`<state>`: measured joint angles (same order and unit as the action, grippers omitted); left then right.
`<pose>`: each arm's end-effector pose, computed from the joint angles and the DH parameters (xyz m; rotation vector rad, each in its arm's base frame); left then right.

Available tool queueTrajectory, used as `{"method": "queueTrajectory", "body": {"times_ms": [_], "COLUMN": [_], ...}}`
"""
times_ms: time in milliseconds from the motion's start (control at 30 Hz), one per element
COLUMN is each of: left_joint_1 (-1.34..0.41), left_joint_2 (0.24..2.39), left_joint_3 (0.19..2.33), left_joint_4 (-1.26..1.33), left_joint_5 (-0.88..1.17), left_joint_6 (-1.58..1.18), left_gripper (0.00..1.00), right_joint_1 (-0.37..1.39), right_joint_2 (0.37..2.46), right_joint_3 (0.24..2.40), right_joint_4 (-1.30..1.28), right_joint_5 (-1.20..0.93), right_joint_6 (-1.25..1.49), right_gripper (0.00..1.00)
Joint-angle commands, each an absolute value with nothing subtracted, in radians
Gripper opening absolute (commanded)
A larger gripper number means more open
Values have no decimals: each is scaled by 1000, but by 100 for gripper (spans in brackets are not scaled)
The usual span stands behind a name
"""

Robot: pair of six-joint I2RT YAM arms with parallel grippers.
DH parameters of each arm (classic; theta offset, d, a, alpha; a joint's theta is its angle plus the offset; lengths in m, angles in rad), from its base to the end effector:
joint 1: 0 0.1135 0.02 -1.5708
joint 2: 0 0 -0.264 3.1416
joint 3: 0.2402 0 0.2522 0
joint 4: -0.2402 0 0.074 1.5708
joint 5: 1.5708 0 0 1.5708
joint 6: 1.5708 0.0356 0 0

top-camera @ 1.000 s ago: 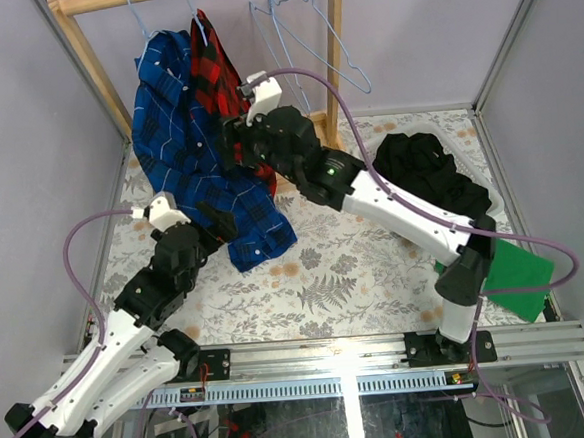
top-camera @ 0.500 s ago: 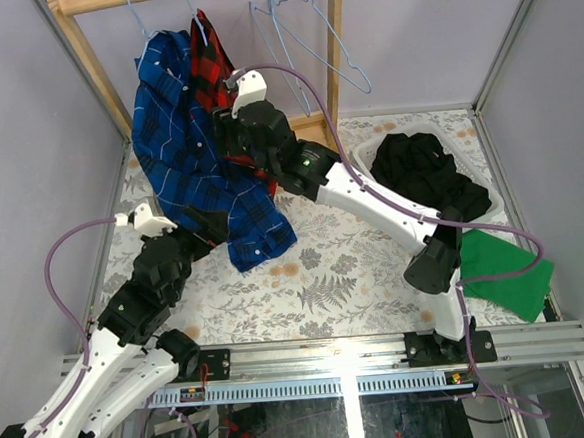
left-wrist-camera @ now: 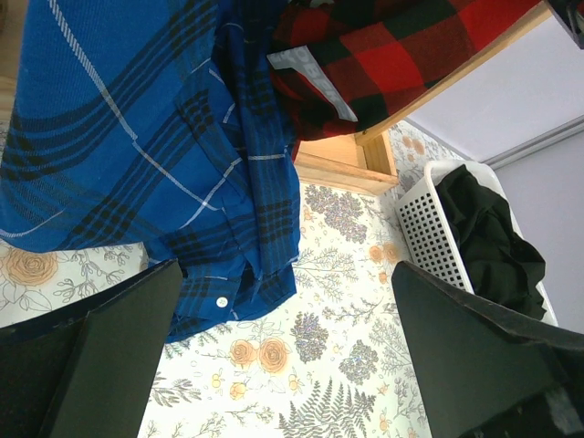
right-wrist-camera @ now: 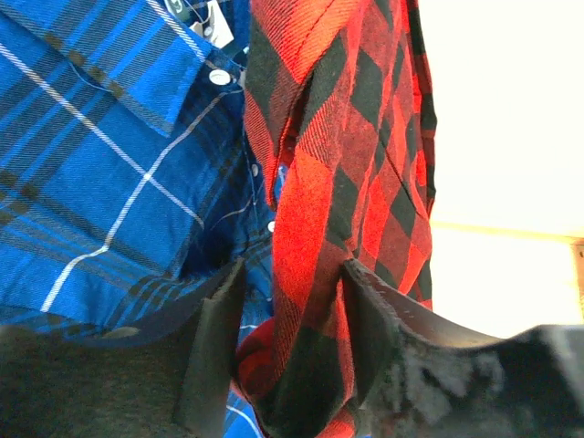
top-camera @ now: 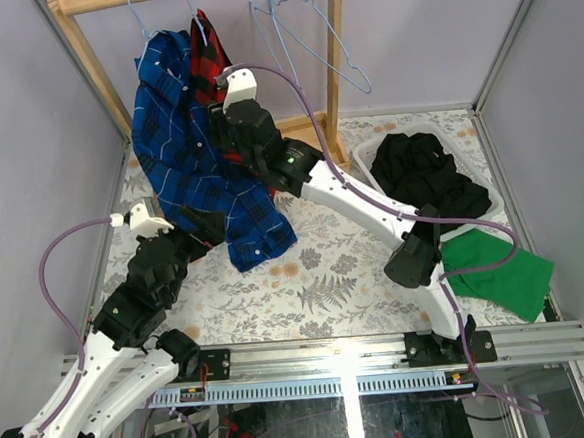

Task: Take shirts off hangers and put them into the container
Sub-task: Pick up the hanger from the clothesline.

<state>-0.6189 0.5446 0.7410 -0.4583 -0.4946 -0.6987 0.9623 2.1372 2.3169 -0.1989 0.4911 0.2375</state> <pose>0.1112 -0.0585 0.3296 -0.4188 1.7786 -0.4845 0.2981 0.3985 0.4371 -0.1954 1.6025 0.5439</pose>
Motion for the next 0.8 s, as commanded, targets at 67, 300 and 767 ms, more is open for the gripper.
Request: {"method": "queueTrajectory", "body": {"times_ms": [67, 300, 767], "left_joint_1": [-612, -613, -613], "left_joint_2": [526, 526, 527], "left_joint_3": [782, 779, 767], "left_joint_4": [-472, -476, -474], "left_joint_5": [-510, -499, -483], "left_joint_6": [-670, -667, -673], "left_gripper": [100, 100, 100], "right_joint_1": [961, 910, 820], "right_joint_2": [2142, 2121, 2094], "right_joint_3": [2400, 2393, 2367], "right_joint_4": [-166, -223, -275], "right_joint_5": [562, 497, 368], "right_joint_6": [224, 249, 284], "right_gripper": [43, 38, 26]}}
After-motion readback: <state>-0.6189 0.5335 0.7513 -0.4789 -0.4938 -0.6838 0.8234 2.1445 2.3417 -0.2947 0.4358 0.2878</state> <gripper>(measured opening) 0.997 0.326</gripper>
